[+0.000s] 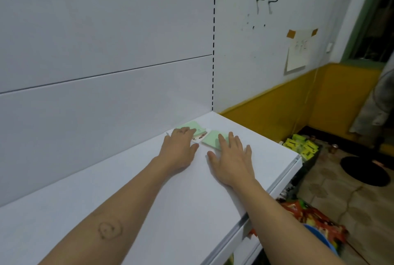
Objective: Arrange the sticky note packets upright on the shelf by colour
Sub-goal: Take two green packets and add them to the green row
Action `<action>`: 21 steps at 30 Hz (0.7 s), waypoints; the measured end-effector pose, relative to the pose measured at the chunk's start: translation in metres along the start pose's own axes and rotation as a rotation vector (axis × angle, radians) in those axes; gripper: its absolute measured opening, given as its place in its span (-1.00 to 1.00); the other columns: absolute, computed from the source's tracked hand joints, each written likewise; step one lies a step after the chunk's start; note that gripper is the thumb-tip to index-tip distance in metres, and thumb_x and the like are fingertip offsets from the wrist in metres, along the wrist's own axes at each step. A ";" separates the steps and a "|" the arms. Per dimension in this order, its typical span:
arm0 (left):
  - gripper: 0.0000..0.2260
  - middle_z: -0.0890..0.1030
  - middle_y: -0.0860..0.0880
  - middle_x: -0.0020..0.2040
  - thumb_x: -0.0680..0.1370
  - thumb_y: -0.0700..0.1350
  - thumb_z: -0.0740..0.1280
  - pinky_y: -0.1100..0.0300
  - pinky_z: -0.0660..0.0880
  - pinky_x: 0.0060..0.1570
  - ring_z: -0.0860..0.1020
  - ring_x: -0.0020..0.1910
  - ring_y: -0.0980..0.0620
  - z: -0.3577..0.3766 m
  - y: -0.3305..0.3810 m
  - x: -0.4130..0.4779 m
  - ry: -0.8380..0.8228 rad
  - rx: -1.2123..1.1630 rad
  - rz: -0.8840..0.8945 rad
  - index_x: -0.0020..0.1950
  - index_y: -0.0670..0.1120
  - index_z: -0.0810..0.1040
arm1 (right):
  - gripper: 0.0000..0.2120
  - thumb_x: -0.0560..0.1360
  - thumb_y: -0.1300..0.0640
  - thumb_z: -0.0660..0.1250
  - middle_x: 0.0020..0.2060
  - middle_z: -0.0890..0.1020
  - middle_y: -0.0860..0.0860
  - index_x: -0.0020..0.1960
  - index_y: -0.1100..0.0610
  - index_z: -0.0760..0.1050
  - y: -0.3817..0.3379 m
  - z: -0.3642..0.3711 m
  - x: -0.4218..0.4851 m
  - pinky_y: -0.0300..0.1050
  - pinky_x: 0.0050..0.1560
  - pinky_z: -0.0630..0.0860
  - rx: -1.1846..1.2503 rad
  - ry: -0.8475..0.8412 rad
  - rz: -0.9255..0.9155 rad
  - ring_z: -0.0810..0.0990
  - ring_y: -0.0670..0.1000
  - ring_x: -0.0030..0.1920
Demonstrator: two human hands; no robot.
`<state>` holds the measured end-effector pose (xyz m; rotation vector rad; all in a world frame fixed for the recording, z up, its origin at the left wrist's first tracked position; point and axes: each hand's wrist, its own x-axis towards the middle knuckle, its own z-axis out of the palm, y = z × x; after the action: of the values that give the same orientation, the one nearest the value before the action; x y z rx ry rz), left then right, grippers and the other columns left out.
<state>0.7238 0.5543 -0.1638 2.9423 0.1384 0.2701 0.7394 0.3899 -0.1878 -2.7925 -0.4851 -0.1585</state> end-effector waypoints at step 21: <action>-0.77 0.51 0.05 0.12 0.59 0.09 0.20 0.06 0.40 0.05 0.42 0.14 -0.03 0.035 -0.014 0.010 0.270 -0.207 0.027 0.10 0.03 0.57 | -0.51 0.60 -0.11 0.00 0.54 0.10 0.12 0.42 0.16 0.21 0.000 0.000 0.002 0.22 0.51 -0.16 0.067 0.028 0.088 -0.06 0.12 0.55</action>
<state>0.7386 0.5633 -0.1986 2.6914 0.1003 0.6446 0.7418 0.3906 -0.1878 -2.7363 -0.3532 -0.1581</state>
